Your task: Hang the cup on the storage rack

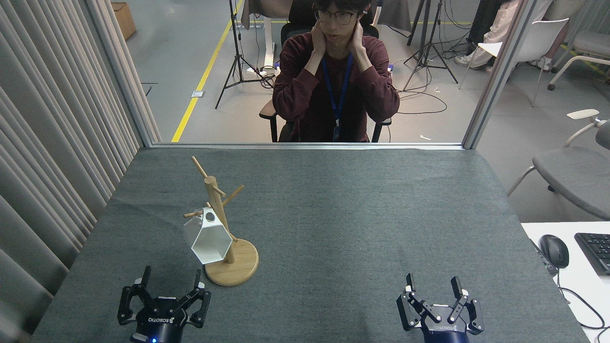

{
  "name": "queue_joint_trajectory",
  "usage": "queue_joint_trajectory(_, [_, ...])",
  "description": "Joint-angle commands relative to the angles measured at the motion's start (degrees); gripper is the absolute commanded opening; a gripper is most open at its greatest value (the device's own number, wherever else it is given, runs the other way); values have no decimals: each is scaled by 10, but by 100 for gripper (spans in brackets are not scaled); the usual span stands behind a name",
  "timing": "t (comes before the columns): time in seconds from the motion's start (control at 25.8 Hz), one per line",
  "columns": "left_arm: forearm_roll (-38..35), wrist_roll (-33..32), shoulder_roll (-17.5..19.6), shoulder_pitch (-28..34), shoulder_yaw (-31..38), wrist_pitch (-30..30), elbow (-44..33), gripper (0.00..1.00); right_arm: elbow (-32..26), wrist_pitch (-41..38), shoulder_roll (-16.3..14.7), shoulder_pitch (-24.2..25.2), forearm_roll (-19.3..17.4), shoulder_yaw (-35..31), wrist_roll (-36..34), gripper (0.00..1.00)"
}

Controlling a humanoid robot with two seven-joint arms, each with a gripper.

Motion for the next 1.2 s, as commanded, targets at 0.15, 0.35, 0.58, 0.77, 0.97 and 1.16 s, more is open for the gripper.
queue_joint_trajectory(0.15, [81,-61,3,14,-4,-26,-54,100,-5,-4,0,8,1,2,-4,98])
queue_joint_trajectory(0.35, [137,-74,13,38,2,-90,-59,100,-9,-8,-2,9,1,4,-4,98])
queue_joint_trajectory(0.58, [147,-68,16,45,-5,-97,-59,100,-9,-14,-4,9,2,4,-4,98])
queue_joint_trajectory(0.77, [147,-59,15,46,-11,-94,-59,100,-9,-14,-3,10,2,4,-4,98])
queue_joint_trajectory(0.97, [144,6,14,45,-22,-78,-58,100,-17,-23,-2,9,0,4,-3,98])
queue_joint_trajectory(1.16, [143,27,15,45,-35,-72,-58,100,-45,-68,-6,20,-6,0,4,98])
